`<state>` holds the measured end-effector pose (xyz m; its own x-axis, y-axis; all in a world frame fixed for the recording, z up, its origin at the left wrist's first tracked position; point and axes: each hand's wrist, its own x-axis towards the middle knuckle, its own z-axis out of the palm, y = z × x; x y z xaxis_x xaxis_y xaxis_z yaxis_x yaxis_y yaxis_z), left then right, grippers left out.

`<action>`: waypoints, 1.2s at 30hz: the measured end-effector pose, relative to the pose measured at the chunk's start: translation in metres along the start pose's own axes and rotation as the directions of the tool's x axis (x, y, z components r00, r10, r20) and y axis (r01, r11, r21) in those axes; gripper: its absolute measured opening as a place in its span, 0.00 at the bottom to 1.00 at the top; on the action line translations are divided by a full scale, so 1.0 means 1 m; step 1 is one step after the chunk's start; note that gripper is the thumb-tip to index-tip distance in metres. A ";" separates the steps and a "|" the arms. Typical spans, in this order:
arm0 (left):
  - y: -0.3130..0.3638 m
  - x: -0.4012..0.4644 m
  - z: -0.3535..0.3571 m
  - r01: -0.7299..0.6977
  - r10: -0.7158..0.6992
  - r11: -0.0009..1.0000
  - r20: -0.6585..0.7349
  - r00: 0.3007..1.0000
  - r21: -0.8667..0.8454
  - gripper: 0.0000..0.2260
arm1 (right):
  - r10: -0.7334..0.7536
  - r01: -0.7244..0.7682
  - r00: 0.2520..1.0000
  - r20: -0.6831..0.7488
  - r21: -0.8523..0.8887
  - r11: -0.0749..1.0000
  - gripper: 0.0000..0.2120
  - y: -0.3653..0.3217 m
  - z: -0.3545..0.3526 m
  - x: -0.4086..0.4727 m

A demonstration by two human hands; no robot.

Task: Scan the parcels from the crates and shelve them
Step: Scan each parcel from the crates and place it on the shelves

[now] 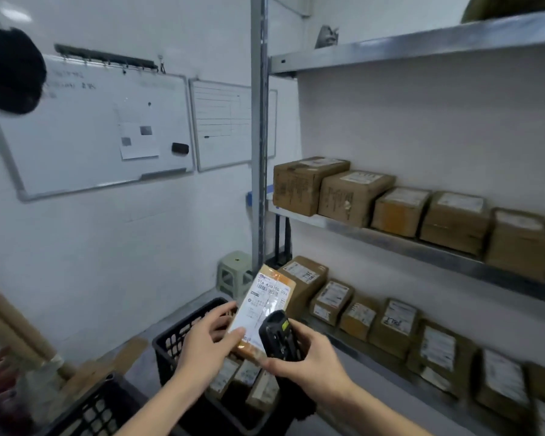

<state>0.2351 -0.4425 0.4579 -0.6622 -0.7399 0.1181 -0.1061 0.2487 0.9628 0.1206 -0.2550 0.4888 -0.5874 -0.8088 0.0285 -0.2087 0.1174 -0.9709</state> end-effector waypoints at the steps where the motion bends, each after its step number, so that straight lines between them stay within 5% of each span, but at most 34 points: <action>1: 0.009 -0.007 0.003 -0.008 0.008 1.000 0.042 0.999 0.009 0.24 | 0.001 -0.001 1.000 -0.012 -0.025 1.000 0.27 -0.007 -0.006 -0.014; 9: 0.110 -0.060 0.068 -0.167 0.131 0.982 0.307 0.943 0.093 0.25 | 0.012 -0.091 0.972 -0.235 -0.327 0.941 0.30 -0.063 -0.090 -0.128; 17: 0.213 -0.110 0.152 -0.350 0.272 0.934 0.488 0.830 0.074 0.24 | 0.091 -0.401 0.872 -0.482 -0.594 0.697 0.32 -0.107 -0.204 -0.242; 36: 0.367 -0.302 0.357 -0.513 0.367 0.859 0.689 0.625 0.007 0.22 | 0.208 -0.730 0.682 -0.702 -0.633 0.258 0.23 -0.153 -0.398 -0.537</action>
<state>0.1310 0.0953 0.6890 -0.9639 0.0598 0.2596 0.2429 0.5975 0.7642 0.1565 0.3909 0.7166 -0.9923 -0.1227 -0.0156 -0.1200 0.9855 -0.1204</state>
